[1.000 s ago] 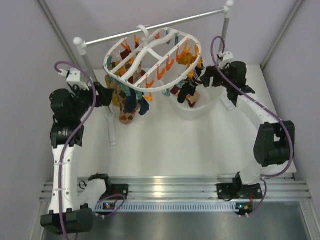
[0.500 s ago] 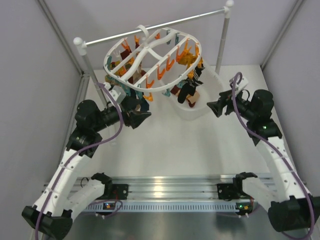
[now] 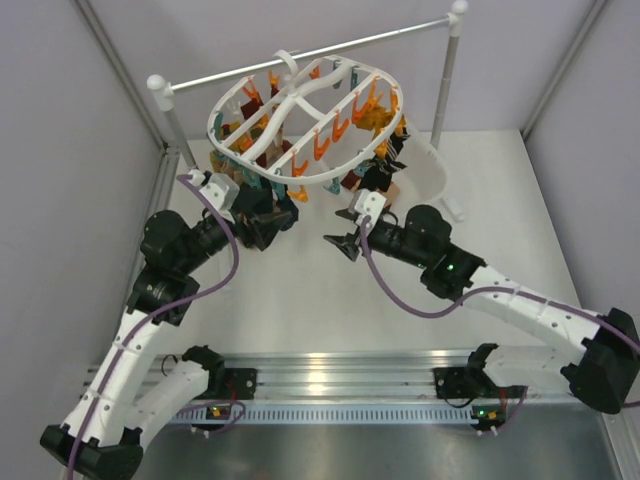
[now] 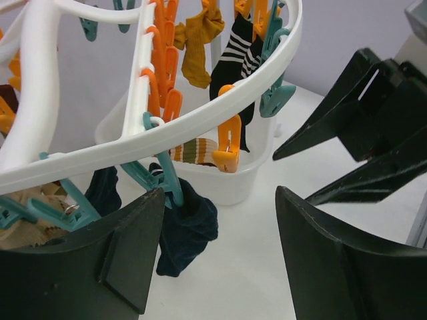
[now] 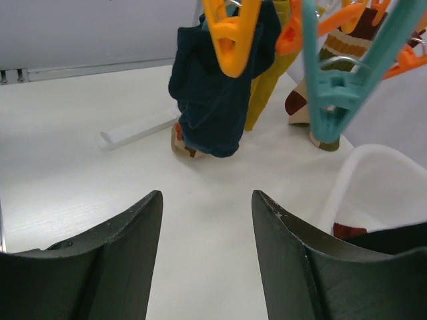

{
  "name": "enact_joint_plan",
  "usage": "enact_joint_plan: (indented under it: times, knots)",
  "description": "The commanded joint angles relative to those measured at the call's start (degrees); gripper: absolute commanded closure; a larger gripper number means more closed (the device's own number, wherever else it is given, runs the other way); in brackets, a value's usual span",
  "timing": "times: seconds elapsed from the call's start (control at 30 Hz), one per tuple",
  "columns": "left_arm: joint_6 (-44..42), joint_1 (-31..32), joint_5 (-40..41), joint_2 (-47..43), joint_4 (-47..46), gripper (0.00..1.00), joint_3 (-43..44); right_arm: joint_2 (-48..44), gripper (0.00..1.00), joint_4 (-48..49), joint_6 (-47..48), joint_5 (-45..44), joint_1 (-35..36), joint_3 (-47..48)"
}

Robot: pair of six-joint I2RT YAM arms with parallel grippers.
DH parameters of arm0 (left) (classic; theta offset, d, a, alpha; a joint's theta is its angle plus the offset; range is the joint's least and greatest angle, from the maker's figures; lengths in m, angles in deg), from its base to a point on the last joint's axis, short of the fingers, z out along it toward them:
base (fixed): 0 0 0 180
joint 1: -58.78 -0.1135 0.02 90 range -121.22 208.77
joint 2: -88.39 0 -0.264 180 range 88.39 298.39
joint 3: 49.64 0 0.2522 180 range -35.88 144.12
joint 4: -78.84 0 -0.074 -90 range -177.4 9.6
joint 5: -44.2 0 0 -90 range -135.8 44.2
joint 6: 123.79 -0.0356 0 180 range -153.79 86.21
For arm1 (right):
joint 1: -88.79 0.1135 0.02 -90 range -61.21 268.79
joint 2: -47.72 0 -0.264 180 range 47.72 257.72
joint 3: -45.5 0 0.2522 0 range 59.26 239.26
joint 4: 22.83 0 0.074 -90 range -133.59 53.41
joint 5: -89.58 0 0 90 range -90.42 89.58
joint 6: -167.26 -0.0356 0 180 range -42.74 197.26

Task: Clip the socks to the hanger
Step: Open the clamp at the hanger.

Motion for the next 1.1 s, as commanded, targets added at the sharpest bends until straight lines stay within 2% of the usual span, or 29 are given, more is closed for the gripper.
enact_joint_plan:
  times: [0.0,0.23,0.47,0.67,0.8,0.9,0.93,1.07]
  knots:
    - [-0.8,0.2,4.7,-2.4,1.5,0.27,0.8,3.9,0.44,14.3,2.1,-9.7,4.9,1.9]
    - [-0.9,0.2,5.8,-4.5,5.1,0.25,1.5,12.4,0.46,24.2,0.2,-16.6,7.1,4.4]
    - [-1.1,0.2,6.1,-4.0,3.8,0.25,1.5,16.5,0.47,28.2,-0.1,-16.2,7.2,8.3]
    - [-0.7,0.2,6.8,-3.2,2.4,0.24,1.8,17.1,0.49,29.0,-0.2,-11.1,7.2,9.4]
    - [-0.3,0.2,5.8,-2.5,0.8,0.24,1.9,16.9,0.55,28.3,-0.1,-9.7,7.2,9.5]
    - [0.2,0.2,4.0,-2.0,-0.8,0.24,1.8,17.1,0.65,27.8,0.2,-9.1,7.2,9.9]
    - [0.4,0.2,2.9,-1.8,-1.7,0.24,1.7,17.1,0.71,27.6,0.1,-8.5,7.3,10.1]
    - [2.5,0.2,0.1,-0.9,-5.1,0.25,1.7,17.0,0.77,26.5,-0.5,-8.1,7.2,10.9]
